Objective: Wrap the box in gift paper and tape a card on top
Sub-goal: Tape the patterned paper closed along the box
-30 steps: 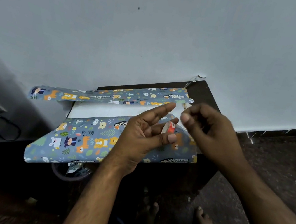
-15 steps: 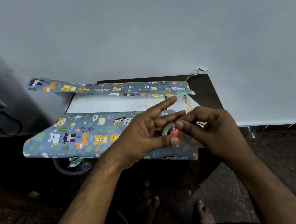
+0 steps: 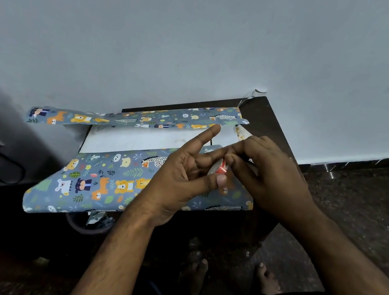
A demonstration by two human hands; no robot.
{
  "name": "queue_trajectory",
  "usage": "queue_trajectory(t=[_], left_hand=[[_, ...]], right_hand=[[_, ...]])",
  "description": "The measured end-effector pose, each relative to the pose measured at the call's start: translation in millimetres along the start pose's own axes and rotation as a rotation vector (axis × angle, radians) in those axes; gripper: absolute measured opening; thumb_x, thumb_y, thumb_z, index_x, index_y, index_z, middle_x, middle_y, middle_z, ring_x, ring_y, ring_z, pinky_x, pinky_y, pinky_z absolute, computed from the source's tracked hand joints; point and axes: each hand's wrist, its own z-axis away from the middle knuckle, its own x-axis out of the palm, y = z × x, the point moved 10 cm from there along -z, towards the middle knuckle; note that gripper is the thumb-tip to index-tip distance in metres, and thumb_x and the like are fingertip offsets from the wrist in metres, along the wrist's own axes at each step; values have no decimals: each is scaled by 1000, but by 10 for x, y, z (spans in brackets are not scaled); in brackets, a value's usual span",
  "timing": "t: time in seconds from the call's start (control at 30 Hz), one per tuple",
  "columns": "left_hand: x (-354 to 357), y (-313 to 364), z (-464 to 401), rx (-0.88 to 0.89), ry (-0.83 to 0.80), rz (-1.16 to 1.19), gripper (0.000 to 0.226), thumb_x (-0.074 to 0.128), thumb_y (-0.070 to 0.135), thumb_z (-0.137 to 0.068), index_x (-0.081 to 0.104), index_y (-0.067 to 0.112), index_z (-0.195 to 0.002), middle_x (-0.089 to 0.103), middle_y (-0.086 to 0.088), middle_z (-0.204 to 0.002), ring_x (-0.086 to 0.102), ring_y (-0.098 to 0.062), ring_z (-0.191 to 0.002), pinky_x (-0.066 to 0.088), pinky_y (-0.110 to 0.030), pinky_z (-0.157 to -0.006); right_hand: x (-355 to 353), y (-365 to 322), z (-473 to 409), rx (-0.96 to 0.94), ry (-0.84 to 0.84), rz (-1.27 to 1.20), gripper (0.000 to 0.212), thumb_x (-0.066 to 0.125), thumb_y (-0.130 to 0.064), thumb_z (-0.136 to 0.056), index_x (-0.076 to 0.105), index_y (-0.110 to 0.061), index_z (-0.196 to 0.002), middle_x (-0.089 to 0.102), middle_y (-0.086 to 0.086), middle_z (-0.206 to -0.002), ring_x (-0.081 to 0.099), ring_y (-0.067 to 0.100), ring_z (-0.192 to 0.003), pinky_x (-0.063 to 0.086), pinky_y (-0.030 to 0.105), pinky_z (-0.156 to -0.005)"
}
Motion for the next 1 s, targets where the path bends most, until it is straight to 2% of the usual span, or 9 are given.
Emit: queue_trajectory(t=[0.1, 0.27, 0.43, 0.53, 0.67, 0.83, 1.0], left_hand=[[-19, -18, -17, -1, 27, 12, 78, 63, -5, -94, 30, 26, -158, 67, -7, -135, 66, -28, -117, 49, -46, -108], [-33, -37, -33, -10, 36, 25, 77, 62, -6, -94, 30, 20, -159, 67, -4, -134, 66, -22, -106, 53, -32, -98], [-49, -22, -43, -11, 72, 147, 69, 62, 6, -92, 36, 11, -156, 70, -10, -129, 68, -28, -116, 53, -40, -104], [-55, -9, -38, -10, 89, 225, 65, 58, 7, -92, 38, 5, -153, 70, -14, -127, 68, -28, -119, 55, -39, -101], [-68, -13, -29, -9, 77, 200, 65, 58, 6, -92, 37, 6, -154, 67, -13, -134, 62, -28, -127, 50, -39, -107], [-61, 12, -11, 19, 55, 176, 64, 57, 2, -96, 34, 5, -155, 63, -8, -139, 59, -26, -131, 52, -30, -102], [-74, 61, -13, 26, 67, 239, 63, 56, 6, -94, 36, 4, -154, 65, -8, -137, 60, -26, -130, 52, -32, -102]], right_hand=[[15, 28, 9, 38, 18, -17, 15, 49, -43, -99, 56, -33, -90, 55, -22, -87, 50, 4, -89, 48, 37, -68], [-8, 129, 18, 90, 68, 37, 19, 47, -43, -101, 58, -30, -95, 54, -17, -89, 52, 11, -89, 50, 45, -67], [-37, 119, 2, 55, 72, 16, 21, 42, -48, -102, 54, -33, -95, 48, -25, -86, 47, 9, -87, 49, 43, -64], [-48, 92, -3, 49, 84, -13, 21, 42, -46, -103, 54, -30, -95, 46, -21, -86, 48, 11, -88, 49, 45, -65], [-23, 117, 3, 85, 92, 0, 25, 42, -47, -102, 56, -27, -96, 50, -17, -89, 50, 12, -88, 50, 47, -65], [4, 215, 13, 150, 87, 4, 20, 44, -45, -102, 56, -30, -95, 53, -17, -89, 49, 11, -89, 50, 47, -68], [-46, 124, 2, 89, 116, 1, 17, 41, -46, -102, 50, -34, -95, 52, -15, -90, 48, 12, -88, 50, 46, -64]])
